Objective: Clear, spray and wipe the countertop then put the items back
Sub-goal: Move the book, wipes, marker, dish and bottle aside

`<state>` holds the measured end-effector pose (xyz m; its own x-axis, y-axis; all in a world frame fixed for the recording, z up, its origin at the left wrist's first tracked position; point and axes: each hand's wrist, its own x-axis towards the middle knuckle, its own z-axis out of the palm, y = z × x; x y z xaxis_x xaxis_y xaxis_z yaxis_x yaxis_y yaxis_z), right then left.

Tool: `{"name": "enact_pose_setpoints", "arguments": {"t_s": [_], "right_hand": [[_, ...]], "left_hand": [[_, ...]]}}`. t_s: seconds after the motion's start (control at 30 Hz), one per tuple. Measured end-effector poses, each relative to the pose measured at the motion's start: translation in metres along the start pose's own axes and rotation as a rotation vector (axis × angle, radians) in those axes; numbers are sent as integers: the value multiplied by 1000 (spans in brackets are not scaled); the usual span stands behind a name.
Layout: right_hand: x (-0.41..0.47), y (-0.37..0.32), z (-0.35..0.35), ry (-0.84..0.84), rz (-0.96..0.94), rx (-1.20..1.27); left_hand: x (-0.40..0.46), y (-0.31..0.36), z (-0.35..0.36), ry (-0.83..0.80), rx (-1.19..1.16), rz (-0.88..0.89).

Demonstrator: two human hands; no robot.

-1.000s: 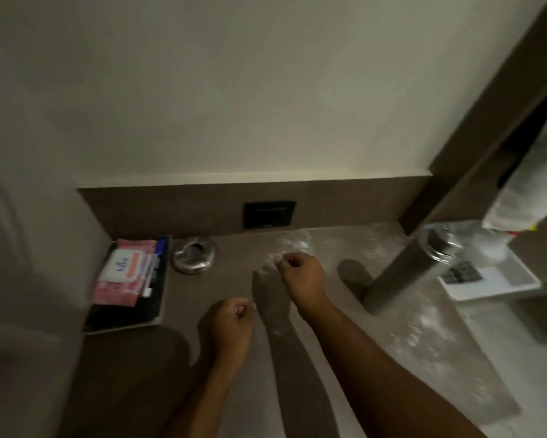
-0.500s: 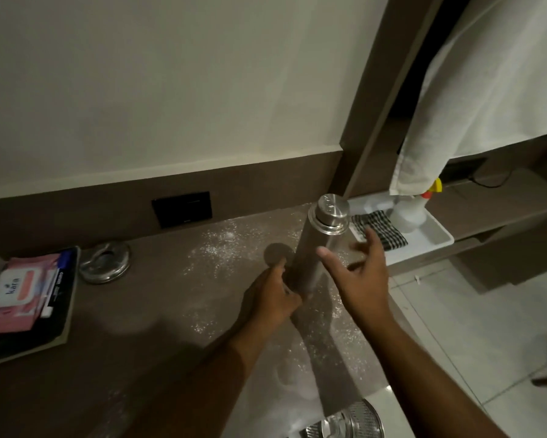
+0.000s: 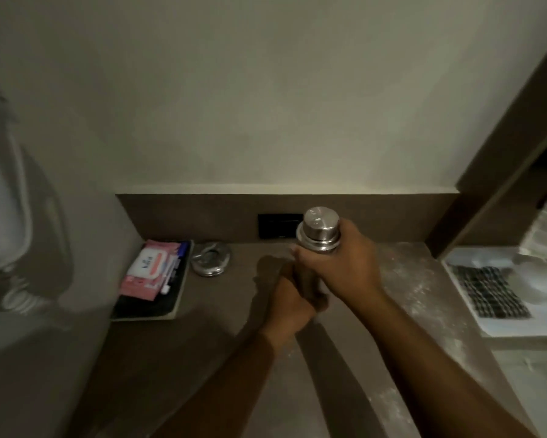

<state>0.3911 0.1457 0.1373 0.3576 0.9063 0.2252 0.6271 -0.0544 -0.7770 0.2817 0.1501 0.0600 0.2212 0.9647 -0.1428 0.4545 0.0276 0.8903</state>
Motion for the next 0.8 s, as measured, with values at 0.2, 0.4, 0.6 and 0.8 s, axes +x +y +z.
{"name": "enact_pose_setpoints", "arguments": {"t_s": [0.2, 0.4, 0.6, 0.8], "right_hand": [[3, -81, 107, -238, -54, 81], [9, -119, 159, -321, -68, 104], [5, -120, 178, -348, -51, 69], [-12, -118, 175, -351, -76, 90]], "left_hand": [[13, -56, -125, 245, 85, -133], [28, -92, -169, 267, 12, -207], [37, -116, -174, 223, 4, -230], [23, -126, -176, 289, -23, -94]]}}
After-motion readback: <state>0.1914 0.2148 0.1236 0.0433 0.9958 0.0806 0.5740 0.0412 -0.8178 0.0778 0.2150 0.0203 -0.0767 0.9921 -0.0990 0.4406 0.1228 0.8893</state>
